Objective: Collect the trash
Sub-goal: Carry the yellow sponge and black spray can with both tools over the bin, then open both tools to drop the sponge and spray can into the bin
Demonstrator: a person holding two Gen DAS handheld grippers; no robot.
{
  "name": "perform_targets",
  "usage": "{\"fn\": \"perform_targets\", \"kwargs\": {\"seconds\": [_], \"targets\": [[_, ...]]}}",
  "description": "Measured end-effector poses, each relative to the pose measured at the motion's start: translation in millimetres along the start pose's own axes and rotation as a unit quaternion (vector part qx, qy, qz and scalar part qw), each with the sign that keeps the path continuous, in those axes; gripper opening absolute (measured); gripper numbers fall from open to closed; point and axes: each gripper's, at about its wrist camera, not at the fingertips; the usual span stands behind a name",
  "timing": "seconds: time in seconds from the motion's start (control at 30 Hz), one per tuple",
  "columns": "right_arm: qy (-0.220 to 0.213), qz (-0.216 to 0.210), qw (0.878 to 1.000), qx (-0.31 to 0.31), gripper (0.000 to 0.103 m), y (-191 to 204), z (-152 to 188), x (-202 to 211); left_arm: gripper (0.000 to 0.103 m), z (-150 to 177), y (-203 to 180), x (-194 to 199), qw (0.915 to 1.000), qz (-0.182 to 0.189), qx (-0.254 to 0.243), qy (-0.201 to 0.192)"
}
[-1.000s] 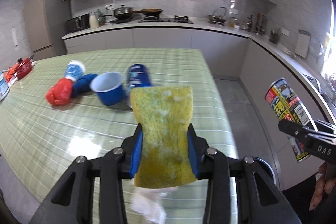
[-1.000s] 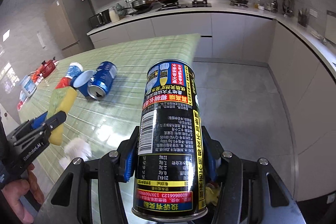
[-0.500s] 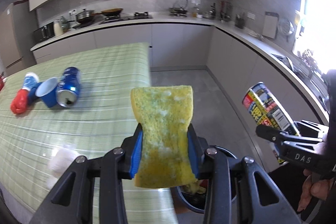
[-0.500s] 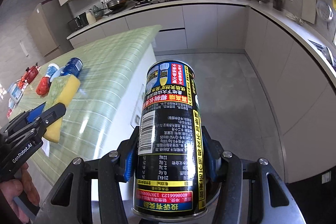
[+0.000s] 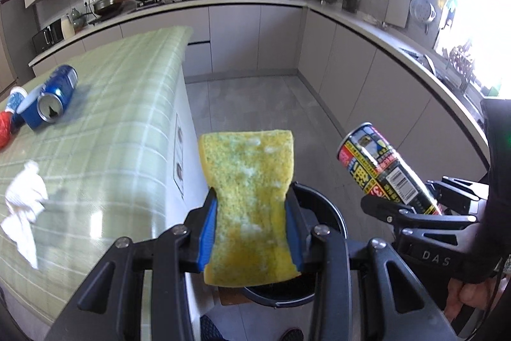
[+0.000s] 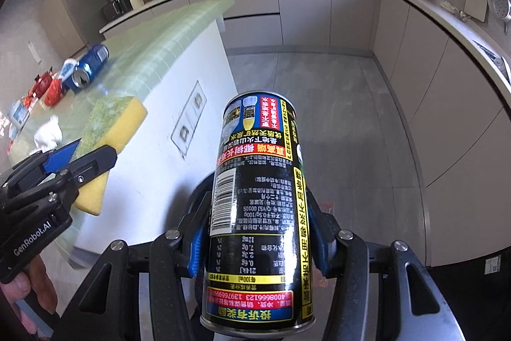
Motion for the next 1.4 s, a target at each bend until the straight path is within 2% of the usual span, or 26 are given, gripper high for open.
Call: {"fn": "perform_targets", "kwargs": {"seconds": [0.27, 0.47, 0.6, 0.73, 0.8, 0.83, 0.87, 0.9, 0.93, 1.03, 1.23, 1.4], "targets": [[0.025, -0.023, 0.999, 0.016, 0.055, -3.6, 22.3, -27.4, 0.039, 18.9, -12.3, -9.9, 0.9997, -0.022, 0.005, 0.012], [0.036, -0.022, 0.999, 0.029, 0.055, -8.2, 36.2, -37.2, 0.039, 30.0, -20.1, -23.2, 0.9992, -0.015, 0.013, 0.033], [0.046, -0.019, 0.998, 0.043, 0.055, -10.4, 40.1, -54.3, 0.04, 34.4, -18.3, -35.0, 0.9987, -0.01, 0.018, 0.046], [0.065, -0.032, 0.995, 0.067, 0.055, -11.0, 47.6, -77.8, 0.041, 46.7, -20.2, -57.2, 0.9972, -0.001, 0.02, 0.073], [0.084, -0.052, 0.991, 0.094, 0.058, -6.5, 51.8, -91.5, 0.055, 47.7, -19.3, -59.5, 0.9976, 0.004, 0.026, 0.064], [0.096, -0.055, 0.986, 0.127, 0.071, -3.8, 57.2, -103.0, 0.076, 46.2, -16.7, -58.2, 0.9977, 0.002, 0.034, 0.058], [0.11, -0.034, 0.983, 0.141, 0.103, -7.4, 60.9, -110.9, 0.093, 42.7, -12.3, -52.7, 0.998, -0.004, 0.047, 0.043], [0.116, -0.021, 0.983, 0.144, 0.103, -14.1, 62.5, -114.2, 0.095, 39.8, -9.3, -48.2, 0.9979, 0.0, 0.056, 0.031], [0.099, -0.04, 0.986, 0.126, 0.103, -27.0, 59.9, -108.9, 0.095, 36.1, -8.5, -44.1, 0.9979, 0.002, 0.059, 0.024], [0.087, -0.026, 0.993, 0.081, 0.103, -52.4, 50.6, -100.0, 0.095, 32.0, -18.2, -44.7, 0.9989, -0.006, 0.042, 0.021], [0.067, 0.003, 0.995, 0.069, 0.103, -58.0, 34.8, -84.1, 0.095, 31.5, -27.7, -41.8, 0.9989, -0.014, 0.036, 0.026], [0.051, 0.015, 0.997, 0.058, 0.103, -61.7, 24.7, -64.4, 0.095, 16.8, -23.5, -36.9, 0.9993, -0.022, 0.023, 0.021]]}}
Point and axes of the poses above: each gripper's, at about its wrist camera, not at the fingertips, and x roughly against the way its jaws point, y to its left, z to its underside, and after that the axes turned 10 degrees about -y, right-handed
